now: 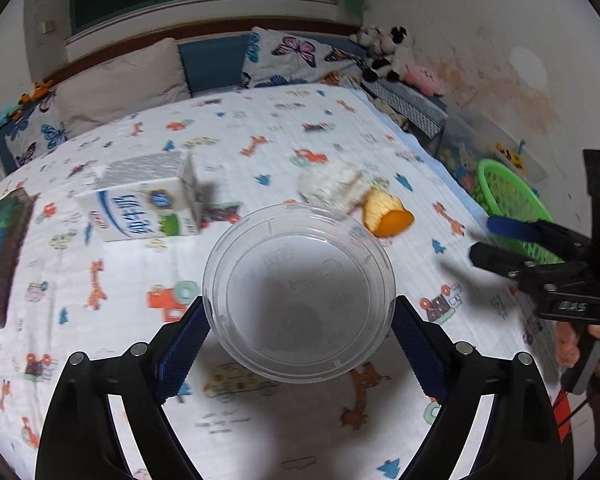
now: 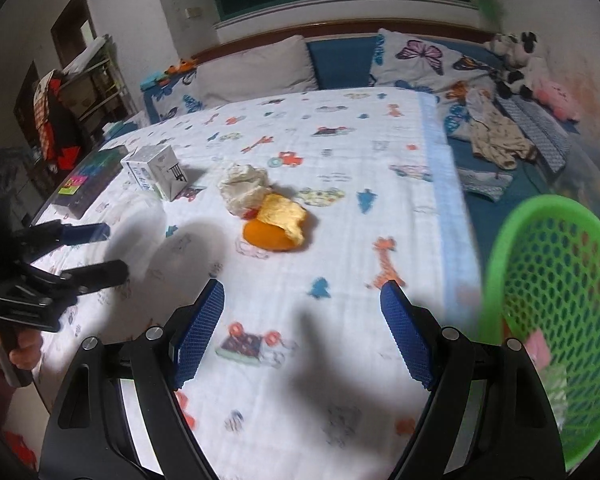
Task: Collect trash
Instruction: 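Grasp the clear plastic lid with the left tool, then grasp the orange peel with the right tool while the left tool holds the lid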
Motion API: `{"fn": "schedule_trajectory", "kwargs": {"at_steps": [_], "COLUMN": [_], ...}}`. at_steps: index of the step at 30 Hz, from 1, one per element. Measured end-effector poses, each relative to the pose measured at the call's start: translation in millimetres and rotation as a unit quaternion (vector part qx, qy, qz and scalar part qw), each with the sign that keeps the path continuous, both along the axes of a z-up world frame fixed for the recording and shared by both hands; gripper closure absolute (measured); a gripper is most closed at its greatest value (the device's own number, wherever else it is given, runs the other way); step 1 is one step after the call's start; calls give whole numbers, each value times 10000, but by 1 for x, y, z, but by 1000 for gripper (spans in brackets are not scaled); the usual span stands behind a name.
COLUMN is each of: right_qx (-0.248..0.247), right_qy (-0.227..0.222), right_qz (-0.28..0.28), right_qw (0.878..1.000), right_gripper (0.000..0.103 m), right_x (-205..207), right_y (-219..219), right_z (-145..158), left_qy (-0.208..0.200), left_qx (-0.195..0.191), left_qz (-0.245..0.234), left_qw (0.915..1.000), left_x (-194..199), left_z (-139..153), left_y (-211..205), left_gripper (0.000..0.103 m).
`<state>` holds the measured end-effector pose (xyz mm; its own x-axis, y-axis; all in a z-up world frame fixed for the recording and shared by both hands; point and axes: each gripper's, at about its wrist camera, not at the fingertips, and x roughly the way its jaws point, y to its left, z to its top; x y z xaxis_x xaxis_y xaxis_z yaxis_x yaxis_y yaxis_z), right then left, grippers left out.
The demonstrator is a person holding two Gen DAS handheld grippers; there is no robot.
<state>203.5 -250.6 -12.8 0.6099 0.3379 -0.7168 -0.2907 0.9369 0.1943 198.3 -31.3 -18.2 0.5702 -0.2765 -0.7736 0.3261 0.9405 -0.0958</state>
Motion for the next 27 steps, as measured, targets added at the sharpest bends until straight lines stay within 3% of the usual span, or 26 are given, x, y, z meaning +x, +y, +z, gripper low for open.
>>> {"fn": "schedule_trajectory", "kwargs": {"at_steps": [13,20,27], "right_qx": [-96,-362,-803], "right_qy": [219,175,124], "right_qz": [64,-31,-47], "right_qw": [9997,9992,9967], "right_gripper": [35,37,49], "right_x": [49,60,61], "right_y": [41,52,56], "right_z": [-26,-35,-37], "left_qy": [-75,-7,16], "left_qx": [-145,-248,-292], "left_qz": [214,267,241], "left_qw": [9996,9993,9993], "left_x": [0,5,7], "left_z": [8,5,2], "left_y": [27,34,30], "left_gripper": [16,16,16]}}
